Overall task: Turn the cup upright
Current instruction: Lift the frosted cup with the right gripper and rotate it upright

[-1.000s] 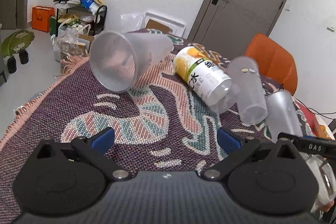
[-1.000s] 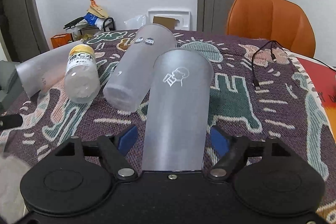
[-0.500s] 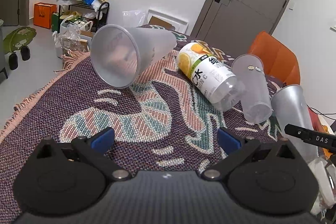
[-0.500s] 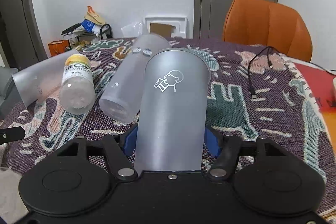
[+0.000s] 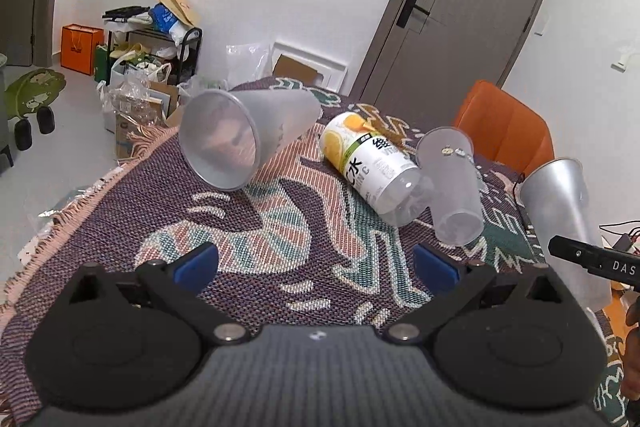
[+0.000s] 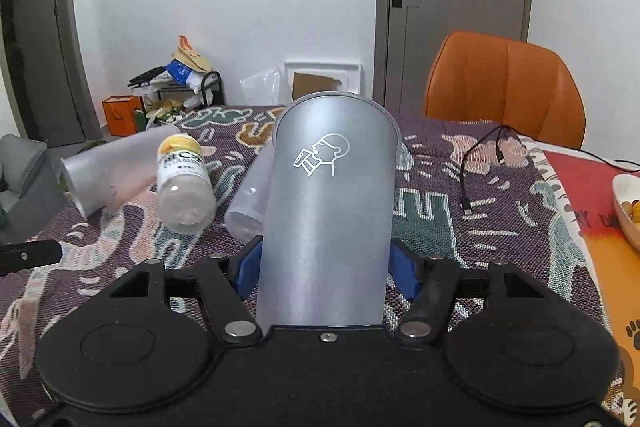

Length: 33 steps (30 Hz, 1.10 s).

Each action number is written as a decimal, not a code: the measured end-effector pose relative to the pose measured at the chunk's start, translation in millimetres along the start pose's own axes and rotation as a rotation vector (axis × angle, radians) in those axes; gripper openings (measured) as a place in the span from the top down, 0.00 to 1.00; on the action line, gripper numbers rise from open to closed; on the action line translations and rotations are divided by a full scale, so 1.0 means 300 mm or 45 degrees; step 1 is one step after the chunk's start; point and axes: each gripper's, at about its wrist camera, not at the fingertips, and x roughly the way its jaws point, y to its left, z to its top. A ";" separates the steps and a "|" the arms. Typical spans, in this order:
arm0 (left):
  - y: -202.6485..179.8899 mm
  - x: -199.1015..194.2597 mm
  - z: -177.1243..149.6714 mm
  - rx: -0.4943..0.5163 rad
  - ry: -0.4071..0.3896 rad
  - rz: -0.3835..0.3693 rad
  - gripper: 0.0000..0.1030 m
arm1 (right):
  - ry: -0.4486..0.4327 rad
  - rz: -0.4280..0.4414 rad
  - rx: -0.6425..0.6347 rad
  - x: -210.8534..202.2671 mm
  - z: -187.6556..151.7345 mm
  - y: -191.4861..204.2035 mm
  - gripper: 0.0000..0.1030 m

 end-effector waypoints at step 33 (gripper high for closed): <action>0.053 -0.048 -0.016 -0.037 -0.017 0.014 0.00 | -0.019 0.261 -0.041 -0.073 -0.004 0.240 0.40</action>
